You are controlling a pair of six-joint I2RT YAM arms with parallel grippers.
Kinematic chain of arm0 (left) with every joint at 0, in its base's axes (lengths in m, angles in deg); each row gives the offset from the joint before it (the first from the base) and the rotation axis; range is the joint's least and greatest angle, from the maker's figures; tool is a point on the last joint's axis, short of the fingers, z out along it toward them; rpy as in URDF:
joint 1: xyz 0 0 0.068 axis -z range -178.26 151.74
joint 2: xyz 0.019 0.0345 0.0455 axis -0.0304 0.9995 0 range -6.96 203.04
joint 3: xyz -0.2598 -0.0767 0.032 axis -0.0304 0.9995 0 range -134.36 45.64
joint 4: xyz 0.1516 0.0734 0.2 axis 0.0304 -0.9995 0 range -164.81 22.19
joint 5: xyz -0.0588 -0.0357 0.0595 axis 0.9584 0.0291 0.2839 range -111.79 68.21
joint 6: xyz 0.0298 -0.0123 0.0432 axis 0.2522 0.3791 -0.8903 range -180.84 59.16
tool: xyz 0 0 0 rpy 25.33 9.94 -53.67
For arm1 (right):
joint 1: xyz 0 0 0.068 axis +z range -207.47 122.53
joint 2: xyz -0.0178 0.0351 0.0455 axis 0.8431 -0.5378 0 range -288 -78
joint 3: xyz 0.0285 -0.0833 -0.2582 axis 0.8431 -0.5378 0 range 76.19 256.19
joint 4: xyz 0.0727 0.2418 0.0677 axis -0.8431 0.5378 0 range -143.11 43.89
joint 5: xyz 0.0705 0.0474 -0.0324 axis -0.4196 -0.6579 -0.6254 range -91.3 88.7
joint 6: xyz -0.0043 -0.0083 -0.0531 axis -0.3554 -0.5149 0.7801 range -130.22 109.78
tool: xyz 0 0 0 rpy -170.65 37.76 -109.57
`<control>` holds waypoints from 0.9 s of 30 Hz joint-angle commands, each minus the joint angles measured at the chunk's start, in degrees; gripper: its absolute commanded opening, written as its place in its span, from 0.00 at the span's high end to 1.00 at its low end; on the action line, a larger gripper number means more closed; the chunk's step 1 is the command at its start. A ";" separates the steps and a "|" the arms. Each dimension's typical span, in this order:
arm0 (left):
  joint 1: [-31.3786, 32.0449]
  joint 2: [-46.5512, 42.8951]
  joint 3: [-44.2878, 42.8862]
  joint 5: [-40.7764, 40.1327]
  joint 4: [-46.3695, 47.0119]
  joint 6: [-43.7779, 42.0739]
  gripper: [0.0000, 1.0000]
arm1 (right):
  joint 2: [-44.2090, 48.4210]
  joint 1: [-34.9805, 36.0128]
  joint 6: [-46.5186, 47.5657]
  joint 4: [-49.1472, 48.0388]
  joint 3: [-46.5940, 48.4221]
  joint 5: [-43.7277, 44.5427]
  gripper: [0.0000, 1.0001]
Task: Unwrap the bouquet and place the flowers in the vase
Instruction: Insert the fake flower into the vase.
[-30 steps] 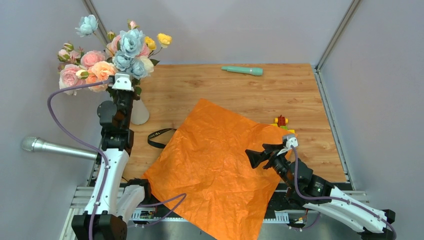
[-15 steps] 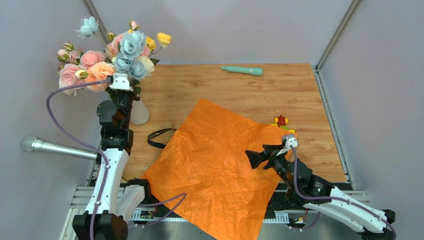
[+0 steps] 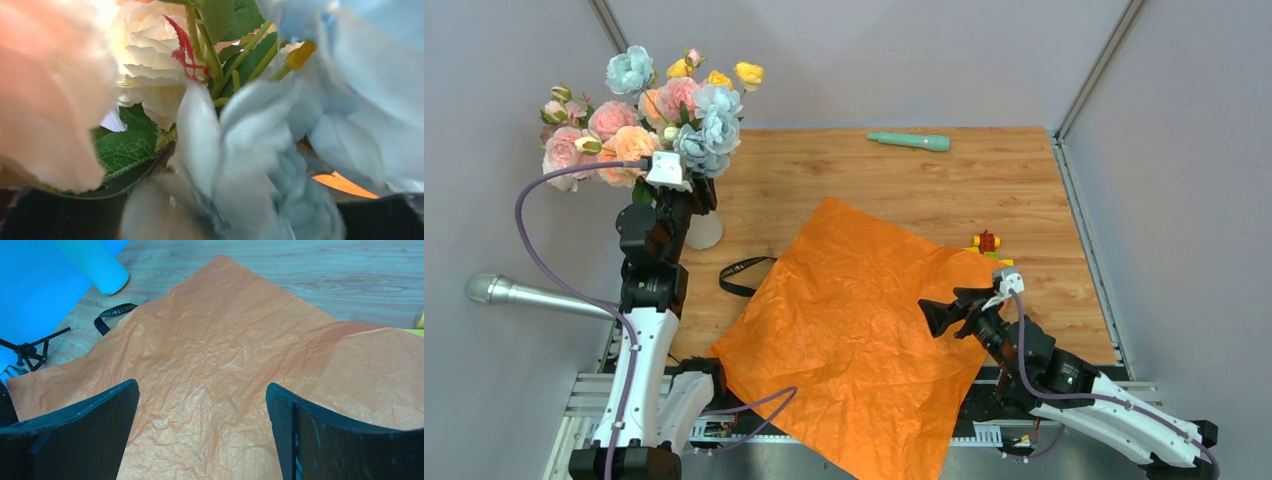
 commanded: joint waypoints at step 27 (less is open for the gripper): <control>-0.79 -11.45 -6.30 4.78 -31.19 11.35 0.00 | -14.65 -1.32 0.01 10.68 13.44 8.21 0.00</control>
